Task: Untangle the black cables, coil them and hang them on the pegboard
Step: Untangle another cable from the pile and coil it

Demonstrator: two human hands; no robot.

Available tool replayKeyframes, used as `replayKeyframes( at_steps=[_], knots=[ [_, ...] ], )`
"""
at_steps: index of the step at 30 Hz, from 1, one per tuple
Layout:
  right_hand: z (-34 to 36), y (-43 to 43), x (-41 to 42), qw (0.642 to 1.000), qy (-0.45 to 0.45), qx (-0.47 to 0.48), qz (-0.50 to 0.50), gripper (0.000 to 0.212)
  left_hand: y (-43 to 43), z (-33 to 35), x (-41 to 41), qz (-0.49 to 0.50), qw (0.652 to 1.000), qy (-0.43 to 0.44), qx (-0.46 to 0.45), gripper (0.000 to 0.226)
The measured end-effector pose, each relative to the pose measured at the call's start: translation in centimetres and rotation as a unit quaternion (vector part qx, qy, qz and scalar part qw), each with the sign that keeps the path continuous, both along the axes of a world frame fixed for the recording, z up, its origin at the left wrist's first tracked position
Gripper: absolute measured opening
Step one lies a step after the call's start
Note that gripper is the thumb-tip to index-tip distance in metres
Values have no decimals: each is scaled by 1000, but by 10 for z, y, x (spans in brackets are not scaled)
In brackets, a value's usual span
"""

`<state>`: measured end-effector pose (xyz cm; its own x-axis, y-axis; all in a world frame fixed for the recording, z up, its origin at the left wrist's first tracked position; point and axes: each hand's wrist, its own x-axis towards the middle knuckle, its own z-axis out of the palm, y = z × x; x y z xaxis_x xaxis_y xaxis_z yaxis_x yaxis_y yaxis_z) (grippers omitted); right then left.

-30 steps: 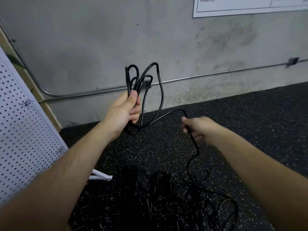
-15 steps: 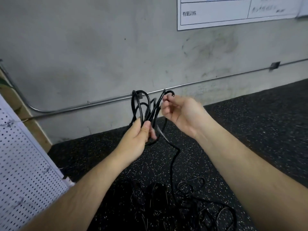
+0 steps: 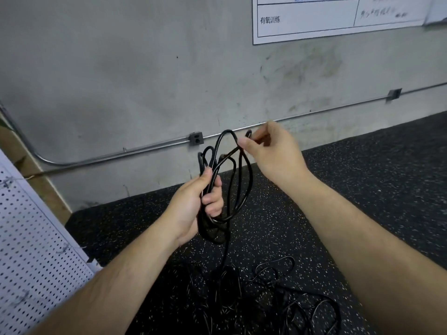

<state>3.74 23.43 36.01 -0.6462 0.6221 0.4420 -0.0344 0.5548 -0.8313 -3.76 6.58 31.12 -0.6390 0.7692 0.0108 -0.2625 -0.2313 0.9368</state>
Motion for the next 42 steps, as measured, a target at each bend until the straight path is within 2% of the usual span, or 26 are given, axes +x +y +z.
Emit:
replayKeyframes(
  at_steps=[1, 2, 5, 7, 9, 11, 12, 14, 16, 18, 21, 24, 27, 30, 32, 35, 36, 38, 39, 40, 42],
  knots=[
    [-1, 5, 5, 995, -23, 91, -11, 38, -3, 2, -5, -5, 1000, 10, -13, 31],
    [0, 10, 11, 985, -43, 167, 18, 50, -6, 3, -9, -11, 999, 24, -35, 30],
    [1, 6, 18, 918, -152, 314, 189, 92, -12, 6, -15, -32, 989, 81, -119, 31],
    [-11, -4, 12, 871, -170, 412, 205, 89, -13, 7, -12, -66, 980, 98, -157, 32],
    [-27, -15, 5, 854, -166, 452, 198, 57, -15, 9, -9, -111, 972, 104, -181, 31],
    [-35, -20, 4, 866, -172, 429, 191, 19, -18, 11, -10, -154, 957, 130, -209, 26],
    [-35, -17, 6, 875, -196, 404, 183, 8, -19, 11, -10, -163, 949, 149, -223, 23],
    [-32, -6, 7, 900, -240, 326, 159, 10, -18, 12, -8, -123, 928, 222, -274, 20],
    [-32, 8, 7, 940, -242, 188, 150, 17, -13, 11, -7, -27, 893, 309, -326, 15],
    [-36, 19, 10, 958, -229, 37, 167, 22, -9, 5, -10, 69, 862, 364, -347, 17],
    [-39, 28, 14, 938, -218, -119, 243, 18, -12, -4, -23, 152, 818, 427, -354, 14],
    [-36, 30, 15, 908, -226, -189, 299, 21, -13, -8, -30, 131, 755, 512, -388, 24],
    [-31, 29, 17, 888, -275, -160, 332, 15, -17, -10, -40, 121, 723, 549, -401, 32],
    [-17, 28, 23, 887, -338, -23, 313, 16, -25, -9, -50, 138, 683, 601, -390, 26],
    [-11, 28, 24, 897, -343, 59, 273, 11, -25, -7, -48, 145, 665, 628, -378, 23],
    [-14, 27, 20, 921, -288, 168, 201, 6, -25, -10, -49, 129, 662, 635, -377, 19],
    [-17, 28, 19, 928, -254, 205, 179, 6, -25, -8, -50, 115, 688, 617, -364, 21],
    [-20, 31, 19, 938, -191, 259, 128, 14, -28, -4, -50, 79, 778, 544, -304, 37],
    [-20, 32, 19, 938, -178, 282, 96, 18, -29, -3, -50, 73, 809, 512, -279, 43],
    [-21, 33, 19, 934, -175, 305, 68, 20, -30, -3, -49, 71, 829, 486, -267, 45],
    [-26, 33, 18, 926, -188, 326, 37, 20, -31, -4, -47, 63, 843, 460, -272, 42]
  ],
)
